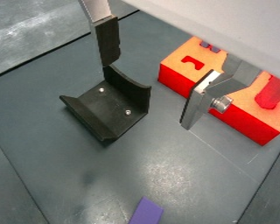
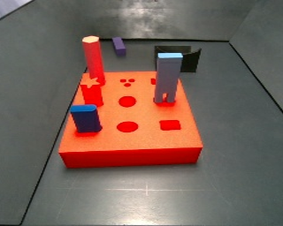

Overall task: Pick up the rectangle object. Move up. Place the rectangle object on the fixture. Regrasp the rectangle object. Move to above the board. Insert the rectangle object.
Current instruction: Pick up the rectangle object.

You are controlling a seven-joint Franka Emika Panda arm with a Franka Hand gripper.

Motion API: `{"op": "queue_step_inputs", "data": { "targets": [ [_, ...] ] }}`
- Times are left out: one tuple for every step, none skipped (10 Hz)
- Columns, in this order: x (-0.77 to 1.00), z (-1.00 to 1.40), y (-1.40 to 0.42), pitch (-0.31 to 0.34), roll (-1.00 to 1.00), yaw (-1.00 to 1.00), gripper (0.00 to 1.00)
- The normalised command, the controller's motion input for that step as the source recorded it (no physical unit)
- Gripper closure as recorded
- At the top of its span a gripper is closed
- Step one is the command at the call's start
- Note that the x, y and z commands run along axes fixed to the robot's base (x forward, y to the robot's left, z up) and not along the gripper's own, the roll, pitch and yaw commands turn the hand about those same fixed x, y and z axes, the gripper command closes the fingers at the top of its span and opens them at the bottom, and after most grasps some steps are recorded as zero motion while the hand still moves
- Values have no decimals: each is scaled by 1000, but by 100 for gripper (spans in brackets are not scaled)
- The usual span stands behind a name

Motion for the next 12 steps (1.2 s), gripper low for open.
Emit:
{"op": "queue_step_inputs", "data": {
  "targets": [
    [0,-869,240,7,-30,0,0],
    [0,-1000,391,0,0,211,0],
    [-386,-1000,414,-210,80,603,0],
    [-357,-997,411,-211,71,634,0],
    [-366,-997,409,-209,67,631,0],
    [-380,-1000,403,-201,66,620,0],
    [-466,-1000,394,-140,37,511,0],
    [-586,-937,286,-66,-70,251,0],
    [-223,-766,151,0,-224,-126,0],
    [-69,-689,97,0,-251,-137,0],
    [-37,-917,66,0,-140,-97,0],
    [0,-1000,60,0,-101,-57,0]
  ]
}}
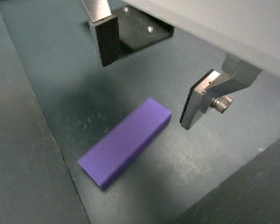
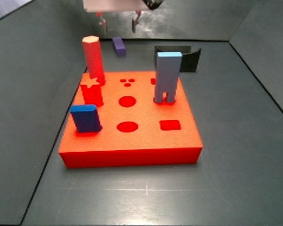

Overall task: Pick up the rectangle object. Move up. Place the rectangle object on the fixture. Regrasp the rectangle object. Move to above the board. Insert the rectangle object.
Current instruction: Pick up the rectangle object.

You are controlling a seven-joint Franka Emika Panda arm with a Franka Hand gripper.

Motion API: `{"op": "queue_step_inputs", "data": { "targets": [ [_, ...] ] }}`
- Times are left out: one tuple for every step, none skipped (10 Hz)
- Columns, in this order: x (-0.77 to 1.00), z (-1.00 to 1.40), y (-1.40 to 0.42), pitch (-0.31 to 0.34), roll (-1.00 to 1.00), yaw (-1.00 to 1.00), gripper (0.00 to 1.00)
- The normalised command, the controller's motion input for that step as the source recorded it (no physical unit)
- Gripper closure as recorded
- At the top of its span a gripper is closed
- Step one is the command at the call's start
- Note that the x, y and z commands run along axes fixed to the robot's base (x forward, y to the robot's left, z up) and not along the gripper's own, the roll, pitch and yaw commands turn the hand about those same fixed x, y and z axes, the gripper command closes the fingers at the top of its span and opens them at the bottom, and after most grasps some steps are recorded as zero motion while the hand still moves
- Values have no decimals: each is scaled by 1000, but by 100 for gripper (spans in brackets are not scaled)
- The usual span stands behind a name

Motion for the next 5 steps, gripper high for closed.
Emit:
{"op": "queue_step_inputs", "data": {
  "targets": [
    [0,-951,6,0,-120,-9,0],
    [0,-889,0,0,-150,0,0],
    [0,-763,0,-23,-189,0,0],
    [0,-683,0,-51,-219,0,0],
    [0,-669,0,-56,-227,0,0]
  ]
}}
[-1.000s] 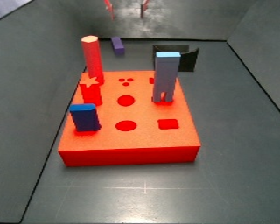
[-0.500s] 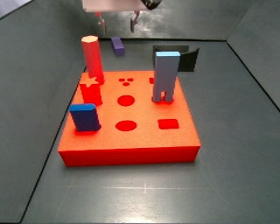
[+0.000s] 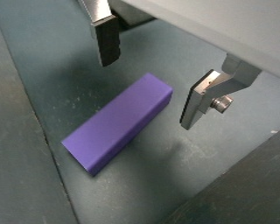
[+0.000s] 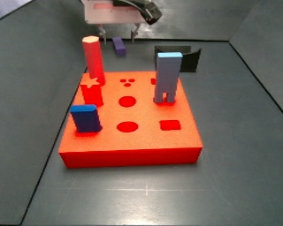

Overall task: Pick up the rectangle object. Move up. Place the rectangle object on the fixture. Regrasp the rectangle object. Move to above the board. Insert the rectangle object.
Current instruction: Pick up the rectangle object.

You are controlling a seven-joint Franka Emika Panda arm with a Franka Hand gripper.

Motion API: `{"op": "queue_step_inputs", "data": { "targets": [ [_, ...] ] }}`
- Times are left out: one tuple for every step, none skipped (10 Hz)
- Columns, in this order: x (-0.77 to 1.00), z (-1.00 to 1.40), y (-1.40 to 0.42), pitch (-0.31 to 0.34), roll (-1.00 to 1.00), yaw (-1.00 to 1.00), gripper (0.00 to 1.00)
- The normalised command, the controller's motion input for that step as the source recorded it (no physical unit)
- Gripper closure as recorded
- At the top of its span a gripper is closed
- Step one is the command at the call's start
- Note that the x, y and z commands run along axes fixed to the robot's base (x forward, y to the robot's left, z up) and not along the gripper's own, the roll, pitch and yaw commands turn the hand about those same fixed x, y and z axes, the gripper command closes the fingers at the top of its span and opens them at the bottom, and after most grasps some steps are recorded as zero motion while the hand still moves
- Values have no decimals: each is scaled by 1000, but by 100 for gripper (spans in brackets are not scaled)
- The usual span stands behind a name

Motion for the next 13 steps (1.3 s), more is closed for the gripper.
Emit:
{"op": "queue_step_inputs", "data": {
  "targets": [
    [0,-640,0,-70,-241,0,0],
    [0,-494,0,-77,-316,0,0],
    [-46,-280,123,-150,-420,0,0],
    [-120,-143,86,-263,-431,0,0],
    [-220,-29,103,-366,-427,-31,0],
    [-169,-40,0,-251,-211,0,0],
    [-249,-111,0,-227,-94,0,0],
    [-337,-197,0,-297,-96,0,0],
    [-74,0,-3,-54,0,23,0],
    [0,-3,0,-39,3,0,0],
    [0,0,0,-17,0,0,0],
    [0,0,0,0,0,0,0],
    [0,0,0,0,0,0,100]
  ]
}}
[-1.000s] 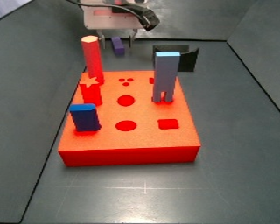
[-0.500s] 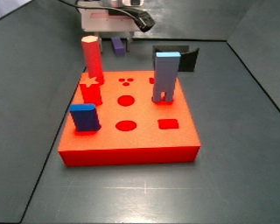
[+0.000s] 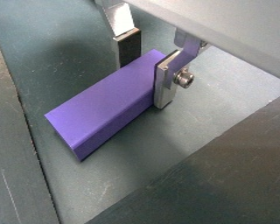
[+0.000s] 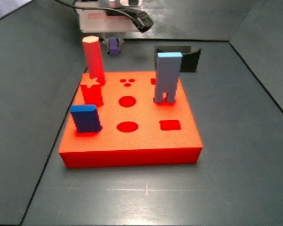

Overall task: Pick up the rectangle object. Move up. Place the rectangle object on the fixture. Regrasp the rectangle object. Move to above the board. Insert the rectangle object.
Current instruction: Pick up the rectangle object, then move up.

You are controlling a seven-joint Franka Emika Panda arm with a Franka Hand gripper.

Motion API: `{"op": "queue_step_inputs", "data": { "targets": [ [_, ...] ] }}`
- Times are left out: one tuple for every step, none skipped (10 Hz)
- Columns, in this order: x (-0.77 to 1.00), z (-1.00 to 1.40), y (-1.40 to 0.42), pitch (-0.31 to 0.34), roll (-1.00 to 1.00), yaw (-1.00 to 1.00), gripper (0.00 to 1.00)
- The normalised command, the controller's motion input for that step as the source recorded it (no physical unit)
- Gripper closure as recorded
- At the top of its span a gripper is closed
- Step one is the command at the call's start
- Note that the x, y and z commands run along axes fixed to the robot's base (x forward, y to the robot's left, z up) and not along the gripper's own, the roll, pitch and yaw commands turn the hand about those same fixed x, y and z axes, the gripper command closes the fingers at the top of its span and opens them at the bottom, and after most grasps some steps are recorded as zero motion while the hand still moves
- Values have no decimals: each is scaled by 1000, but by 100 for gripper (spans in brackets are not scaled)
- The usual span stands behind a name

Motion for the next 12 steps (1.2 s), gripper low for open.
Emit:
{"op": "queue_step_inputs", "data": {
  "targets": [
    [0,0,0,0,0,0,100],
    [0,0,0,0,0,0,100],
    [0,0,0,0,0,0,100],
    [0,0,0,0,0,0,100],
    [0,0,0,0,0,0,100],
    [0,0,0,0,0,0,100],
    [0,0,0,0,0,0,100],
    [0,0,0,0,0,0,100],
    [0,0,0,0,0,0,100],
    [0,0,0,0,0,0,100],
    [0,833,0,0,0,0,100],
    [51,766,62,11,16,30,100]
  ]
}}
